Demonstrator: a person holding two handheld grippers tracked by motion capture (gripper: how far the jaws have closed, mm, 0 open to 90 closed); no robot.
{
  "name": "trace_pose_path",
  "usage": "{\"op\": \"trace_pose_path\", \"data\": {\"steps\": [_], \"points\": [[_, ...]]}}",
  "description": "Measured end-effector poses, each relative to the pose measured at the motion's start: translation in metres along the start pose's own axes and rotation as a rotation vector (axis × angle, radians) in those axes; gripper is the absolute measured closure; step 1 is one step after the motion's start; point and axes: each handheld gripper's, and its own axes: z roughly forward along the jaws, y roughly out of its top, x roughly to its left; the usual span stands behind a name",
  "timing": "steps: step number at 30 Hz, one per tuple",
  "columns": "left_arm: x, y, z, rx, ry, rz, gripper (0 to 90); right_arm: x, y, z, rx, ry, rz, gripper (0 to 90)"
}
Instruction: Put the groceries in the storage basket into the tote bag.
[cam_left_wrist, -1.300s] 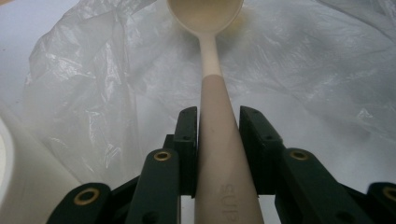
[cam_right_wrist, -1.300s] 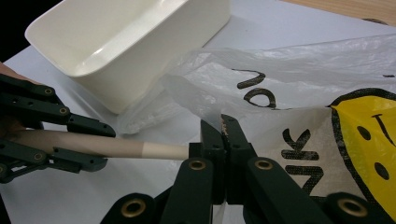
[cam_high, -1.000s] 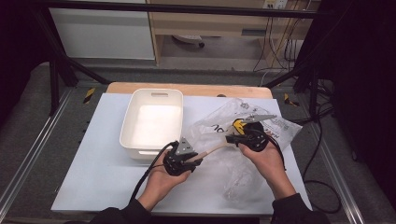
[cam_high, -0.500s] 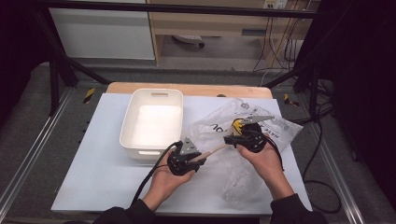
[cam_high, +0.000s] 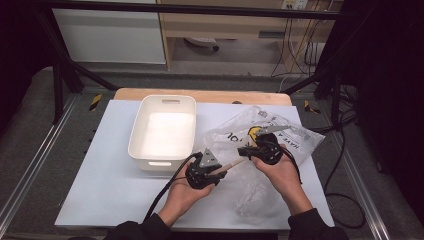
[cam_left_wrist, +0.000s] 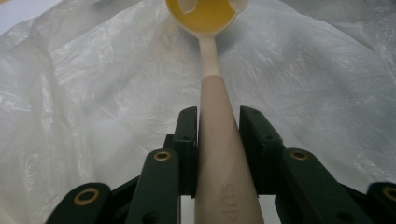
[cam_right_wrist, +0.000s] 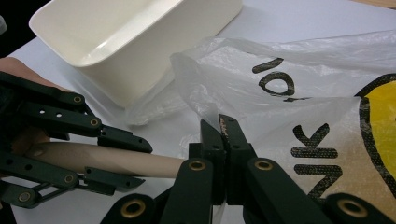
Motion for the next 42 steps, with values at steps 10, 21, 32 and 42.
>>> {"op": "trace_pose_path", "data": {"steps": [10, 21, 32, 42], "points": [[-0.007, 0.004, 0.004, -0.003, -0.027, 0.018, 68.8, 0.0, -0.001, 0.001, 0.002, 0.0, -0.001, 90.0], [-0.01, 0.008, 0.014, -0.011, -0.026, 0.013, 68.7, 0.0, -0.004, 0.003, 0.006, 0.005, -0.003, 90.0], [-0.011, 0.009, 0.027, -0.022, -0.035, 0.009, 68.7, 0.003, -0.006, 0.003, 0.009, 0.012, -0.001, 90.0], [-0.006, 0.01, 0.038, -0.033, -0.085, 0.026, 68.7, 0.005, -0.009, 0.007, 0.015, 0.02, -0.003, 90.0]]}}
